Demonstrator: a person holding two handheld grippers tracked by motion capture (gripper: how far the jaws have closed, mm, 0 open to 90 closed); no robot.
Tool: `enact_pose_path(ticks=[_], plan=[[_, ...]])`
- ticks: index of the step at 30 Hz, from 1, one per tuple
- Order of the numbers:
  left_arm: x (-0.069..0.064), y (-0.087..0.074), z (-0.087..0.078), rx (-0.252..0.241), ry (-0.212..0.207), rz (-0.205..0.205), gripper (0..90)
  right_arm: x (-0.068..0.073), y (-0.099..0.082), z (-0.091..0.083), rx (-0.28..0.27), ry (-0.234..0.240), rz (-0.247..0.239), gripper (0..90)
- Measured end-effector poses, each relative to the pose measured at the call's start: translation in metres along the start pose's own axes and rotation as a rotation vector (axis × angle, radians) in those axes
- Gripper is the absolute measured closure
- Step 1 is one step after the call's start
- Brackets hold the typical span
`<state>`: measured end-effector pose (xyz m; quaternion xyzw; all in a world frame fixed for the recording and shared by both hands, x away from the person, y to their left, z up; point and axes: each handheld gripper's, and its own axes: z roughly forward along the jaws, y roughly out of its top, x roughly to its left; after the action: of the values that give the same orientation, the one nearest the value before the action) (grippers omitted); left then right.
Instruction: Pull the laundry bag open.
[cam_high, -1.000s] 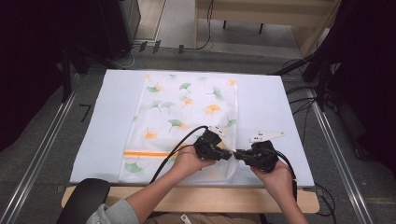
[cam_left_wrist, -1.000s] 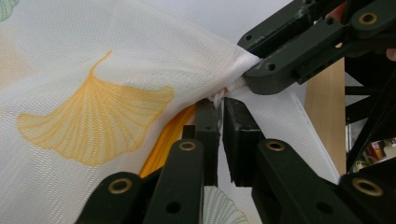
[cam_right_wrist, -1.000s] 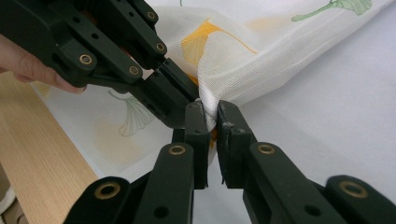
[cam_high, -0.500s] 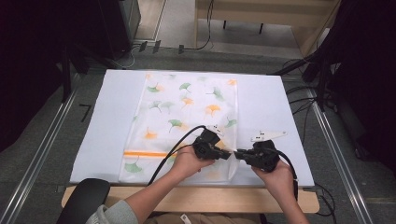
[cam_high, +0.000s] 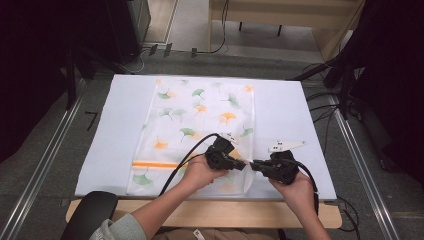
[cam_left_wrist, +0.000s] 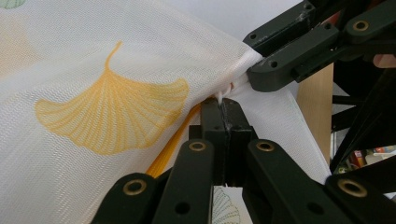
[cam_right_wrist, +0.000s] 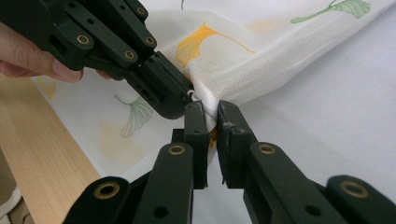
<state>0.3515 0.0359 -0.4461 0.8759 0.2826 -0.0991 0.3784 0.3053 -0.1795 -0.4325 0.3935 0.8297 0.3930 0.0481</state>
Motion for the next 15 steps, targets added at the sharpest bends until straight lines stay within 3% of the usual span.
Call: enact_pose_path(ticks=[12, 15], plan=[[0.0040, -0.0001, 0.0007, 0.027, 0.022, -0.001, 90.0, 0.0009, 0.0003, -0.0001, 0.006, 0.000, 0.001, 85.1], [0.0078, -0.0014, -0.0022, 0.029, 0.011, -0.015, 90.0, -0.0005, 0.0001, -0.0009, 0.001, 0.006, 0.007, 85.1]])
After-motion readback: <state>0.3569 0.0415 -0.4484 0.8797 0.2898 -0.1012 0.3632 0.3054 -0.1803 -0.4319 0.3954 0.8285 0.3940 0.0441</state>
